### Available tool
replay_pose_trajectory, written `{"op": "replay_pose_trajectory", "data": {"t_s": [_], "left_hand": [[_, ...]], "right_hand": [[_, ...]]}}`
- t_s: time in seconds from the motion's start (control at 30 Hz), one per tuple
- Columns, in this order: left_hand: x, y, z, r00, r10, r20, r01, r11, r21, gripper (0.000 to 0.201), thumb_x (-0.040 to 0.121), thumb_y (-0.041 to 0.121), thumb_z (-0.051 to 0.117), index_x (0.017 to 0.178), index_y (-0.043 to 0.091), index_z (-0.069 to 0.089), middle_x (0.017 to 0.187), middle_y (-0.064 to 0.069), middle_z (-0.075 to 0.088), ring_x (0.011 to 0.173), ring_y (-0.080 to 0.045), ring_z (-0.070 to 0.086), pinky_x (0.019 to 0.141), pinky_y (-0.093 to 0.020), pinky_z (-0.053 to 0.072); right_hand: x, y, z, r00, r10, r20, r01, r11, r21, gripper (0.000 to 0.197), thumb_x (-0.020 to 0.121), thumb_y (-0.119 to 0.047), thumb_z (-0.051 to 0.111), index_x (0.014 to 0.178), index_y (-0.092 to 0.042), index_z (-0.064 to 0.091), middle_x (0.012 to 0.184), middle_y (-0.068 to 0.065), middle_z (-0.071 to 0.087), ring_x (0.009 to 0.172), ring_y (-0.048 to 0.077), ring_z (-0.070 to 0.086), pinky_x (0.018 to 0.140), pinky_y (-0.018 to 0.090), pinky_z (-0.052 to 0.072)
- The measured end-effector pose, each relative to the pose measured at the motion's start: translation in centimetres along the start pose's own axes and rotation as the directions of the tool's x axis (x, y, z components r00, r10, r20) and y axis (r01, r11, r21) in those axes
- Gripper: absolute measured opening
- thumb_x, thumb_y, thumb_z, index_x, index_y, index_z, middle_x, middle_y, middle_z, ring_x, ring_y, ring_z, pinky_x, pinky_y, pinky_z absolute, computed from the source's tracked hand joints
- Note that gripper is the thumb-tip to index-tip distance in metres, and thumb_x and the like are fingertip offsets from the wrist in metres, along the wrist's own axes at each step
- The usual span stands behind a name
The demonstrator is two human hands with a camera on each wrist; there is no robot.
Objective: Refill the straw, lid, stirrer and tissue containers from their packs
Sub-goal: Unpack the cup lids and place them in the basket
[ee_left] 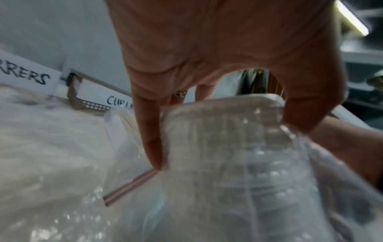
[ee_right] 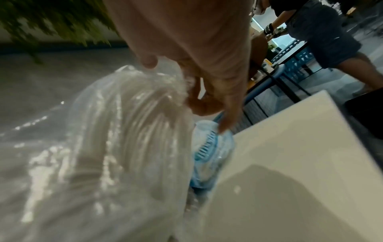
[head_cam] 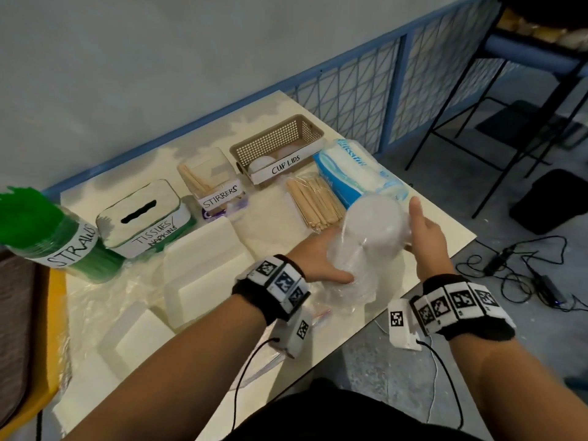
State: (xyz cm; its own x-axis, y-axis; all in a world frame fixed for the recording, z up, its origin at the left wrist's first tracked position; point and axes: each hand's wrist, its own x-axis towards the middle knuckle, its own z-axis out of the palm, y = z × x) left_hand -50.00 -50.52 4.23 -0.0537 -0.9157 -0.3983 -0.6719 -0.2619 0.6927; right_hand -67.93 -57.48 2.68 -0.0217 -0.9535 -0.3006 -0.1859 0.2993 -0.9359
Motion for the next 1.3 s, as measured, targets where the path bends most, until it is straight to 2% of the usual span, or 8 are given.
{"op": "replay_pose_trajectory", "data": {"t_s": [0.23,0.33,0.5,0.8,0.9,1.03,1.17,1.3], "left_hand": [[-3.9,-3.6,-6.5,0.999,0.011,-0.053,-0.034,0.890,-0.454,0.099,0.070,0.017,0.078,0.147,0.025,0.016,0.149,-0.006,0.030,0.135,-0.019,0.035,0.102,-0.031,0.040],[-5.1,-5.3,-8.1,0.999,-0.004,-0.045,-0.030,0.696,-0.717,0.130,0.037,0.045,0.090,0.146,0.029,0.021,0.145,-0.008,0.038,0.125,-0.023,0.048,0.101,-0.057,0.037],[-5.8,-7.4,-8.8,0.983,-0.062,-0.174,-0.142,0.350,-0.926,0.123,0.039,0.061,0.083,0.143,0.020,0.033,0.128,-0.008,0.059,0.107,-0.020,0.064,0.079,-0.040,0.056],[-8.5,-10.5,-10.1,0.959,-0.146,-0.242,-0.230,0.092,-0.969,0.091,0.030,0.056,0.087,0.108,0.013,0.064,0.098,-0.012,0.073,0.087,-0.024,0.071,0.065,-0.035,0.058],[-7.8,-10.7,-10.0,0.960,-0.151,-0.235,-0.234,0.027,-0.972,0.109,0.041,0.065,0.081,0.131,0.012,0.051,0.123,-0.010,0.062,0.114,-0.026,0.060,0.094,-0.042,0.050],[-6.4,-9.5,-10.5,0.961,-0.169,-0.218,-0.215,0.036,-0.976,0.112,0.057,0.073,0.067,0.144,0.011,0.032,0.134,-0.006,0.050,0.132,-0.024,0.042,0.116,-0.044,0.024],[-5.2,-7.1,-11.3,0.818,-0.470,-0.331,-0.172,0.351,-0.921,0.044,0.093,0.051,0.039,0.109,0.014,0.059,0.101,-0.009,0.069,0.083,-0.020,0.064,0.070,-0.027,0.056],[-3.6,-6.2,-10.8,0.811,-0.510,-0.287,-0.142,0.306,-0.942,0.081,0.074,0.076,0.038,0.133,0.022,0.047,0.133,-0.009,0.055,0.117,-0.028,0.055,0.094,-0.043,0.046]], "right_hand": [[-2.6,-6.8,5.3,0.941,-0.162,0.297,0.042,0.926,0.374,0.030,0.098,-0.040,0.035,0.098,-0.026,0.062,0.091,-0.009,0.066,0.086,0.007,0.061,0.072,0.021,0.050],[-4.0,-8.3,9.1,0.859,-0.219,0.462,0.053,0.937,0.346,0.025,0.095,-0.048,0.040,0.109,-0.039,0.059,0.108,-0.013,0.067,0.106,0.009,0.061,0.093,0.033,0.049],[-5.7,-8.2,15.9,0.714,-0.277,0.643,0.184,0.960,0.209,0.059,0.078,-0.071,0.046,0.134,-0.052,0.038,0.149,-0.007,0.035,0.137,0.014,0.033,0.113,0.049,0.028],[-4.4,-7.2,19.6,0.826,-0.192,0.530,0.316,0.936,-0.153,0.074,0.082,-0.037,0.067,0.143,-0.028,0.027,0.148,0.004,0.024,0.130,0.020,0.034,0.109,0.044,0.035],[-3.5,-7.7,19.4,0.708,-0.012,0.707,0.118,0.988,-0.102,0.071,0.084,-0.043,0.061,0.142,-0.017,0.031,0.139,0.003,0.045,0.130,0.019,0.041,0.106,0.036,0.039],[-2.5,-9.4,19.3,0.649,-0.063,0.758,0.078,0.997,0.015,0.026,0.093,-0.023,0.053,0.113,-0.008,0.057,0.104,0.005,0.067,0.100,0.020,0.063,0.089,0.030,0.051],[0.1,-10.9,18.1,0.696,-0.153,0.701,0.256,0.966,-0.044,0.030,0.092,-0.019,0.055,0.120,-0.006,0.054,0.111,0.010,0.062,0.105,0.024,0.059,0.096,0.038,0.047],[2.6,-11.5,16.6,0.666,-0.222,0.712,0.373,0.926,-0.060,0.010,0.090,-0.017,0.059,0.098,-0.011,0.060,0.091,0.007,0.064,0.091,0.022,0.061,0.087,0.040,0.051]]}}
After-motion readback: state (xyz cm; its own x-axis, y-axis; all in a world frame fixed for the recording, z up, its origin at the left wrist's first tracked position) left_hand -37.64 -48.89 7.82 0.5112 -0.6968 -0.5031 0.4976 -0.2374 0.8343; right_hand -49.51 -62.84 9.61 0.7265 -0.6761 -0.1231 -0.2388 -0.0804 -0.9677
